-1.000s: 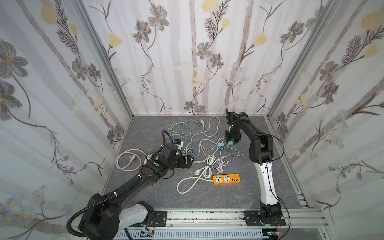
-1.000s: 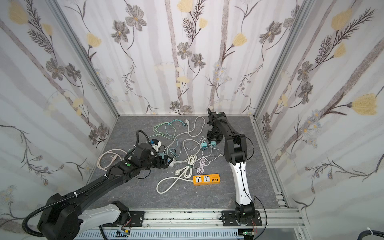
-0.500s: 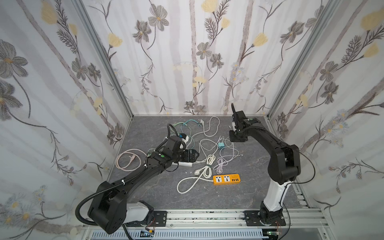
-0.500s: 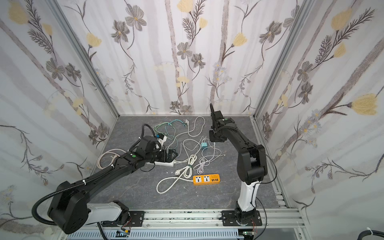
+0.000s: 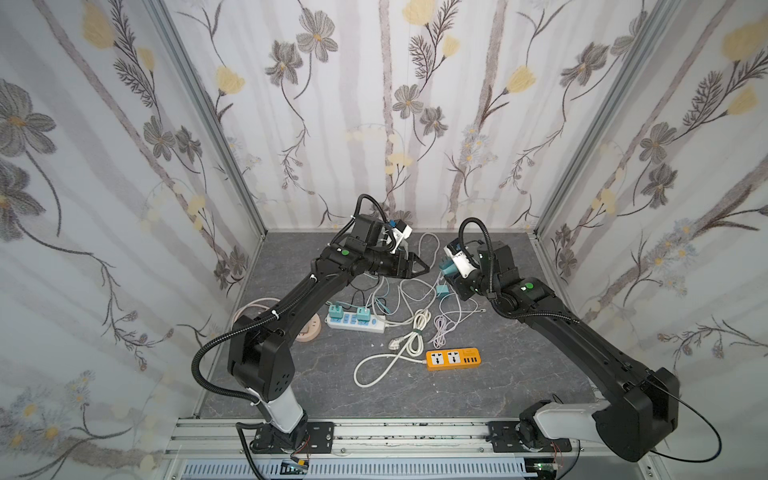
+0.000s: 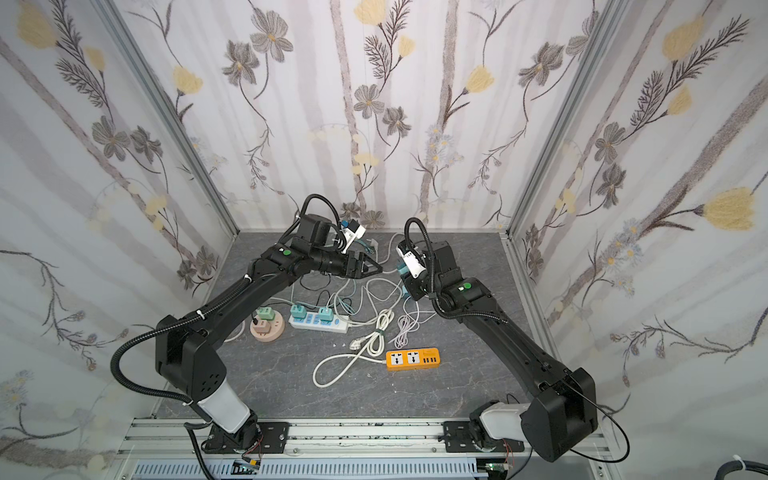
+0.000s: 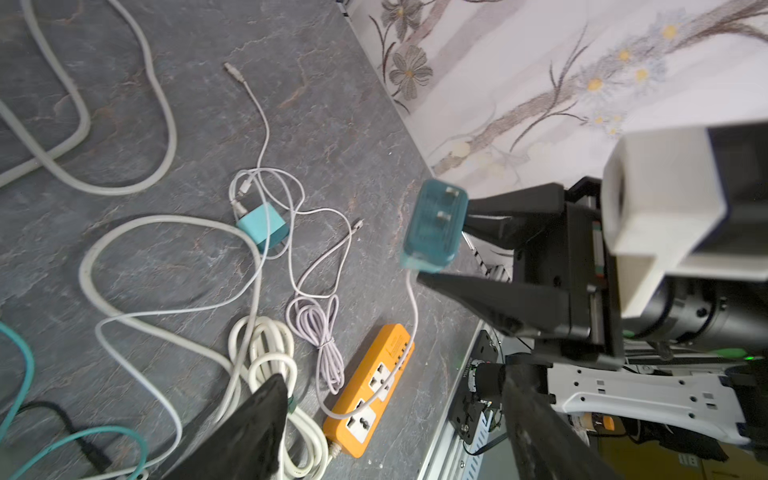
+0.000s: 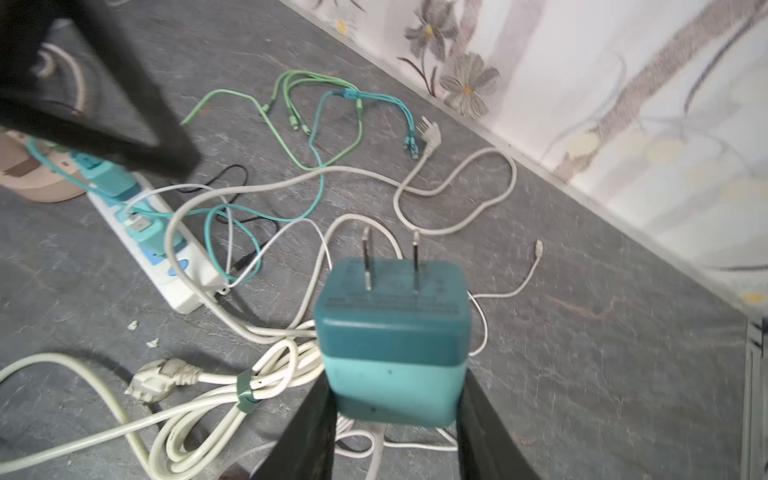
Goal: Insert the plug
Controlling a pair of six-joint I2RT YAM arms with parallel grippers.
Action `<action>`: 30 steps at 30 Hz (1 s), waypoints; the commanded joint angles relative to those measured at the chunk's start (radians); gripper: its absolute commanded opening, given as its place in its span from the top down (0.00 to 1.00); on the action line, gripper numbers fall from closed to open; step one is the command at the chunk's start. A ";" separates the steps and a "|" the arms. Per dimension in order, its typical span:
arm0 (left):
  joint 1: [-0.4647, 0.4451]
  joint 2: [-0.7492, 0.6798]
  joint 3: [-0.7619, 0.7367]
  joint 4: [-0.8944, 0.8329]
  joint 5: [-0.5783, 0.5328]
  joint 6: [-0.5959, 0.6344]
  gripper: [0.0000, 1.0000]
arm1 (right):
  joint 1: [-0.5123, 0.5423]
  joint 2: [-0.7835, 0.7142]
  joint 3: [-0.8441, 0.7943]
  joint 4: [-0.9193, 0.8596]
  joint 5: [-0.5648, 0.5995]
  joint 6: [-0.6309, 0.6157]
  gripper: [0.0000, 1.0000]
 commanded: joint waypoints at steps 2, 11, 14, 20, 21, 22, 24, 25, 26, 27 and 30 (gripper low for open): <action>-0.013 0.038 0.080 -0.170 0.085 0.093 0.20 | 0.044 -0.011 -0.001 0.079 -0.031 -0.133 0.60; -0.025 0.083 0.154 -0.243 0.086 0.137 0.27 | 0.108 0.030 0.047 0.042 -0.039 -0.182 0.60; -0.026 0.084 0.153 -0.251 0.060 0.153 0.31 | 0.112 0.038 0.070 0.017 -0.076 -0.182 0.60; -0.025 0.066 0.123 -0.183 0.049 0.151 0.43 | 0.121 0.046 0.092 -0.019 -0.131 -0.188 0.60; -0.025 0.067 0.123 -0.180 0.054 0.150 0.45 | 0.122 0.047 0.094 -0.023 -0.136 -0.189 0.60; -0.025 0.069 0.123 -0.178 0.067 0.148 0.47 | 0.124 0.049 0.096 -0.026 -0.139 -0.192 0.60; -0.024 0.074 0.123 -0.177 0.081 0.145 0.51 | 0.128 0.052 0.101 -0.038 -0.143 -0.196 0.60; -0.025 0.077 0.123 -0.178 0.086 0.144 0.55 | 0.130 0.053 0.104 -0.042 -0.144 -0.198 0.60; -0.025 0.078 0.123 -0.180 0.092 0.145 0.60 | 0.131 0.056 0.106 -0.047 -0.145 -0.201 0.60; -0.025 0.080 0.123 -0.179 0.099 0.144 0.65 | 0.131 0.058 0.108 -0.051 -0.147 -0.203 0.60; -0.025 0.080 0.122 -0.177 0.117 0.143 0.88 | 0.131 0.061 0.111 -0.045 -0.142 -0.185 0.59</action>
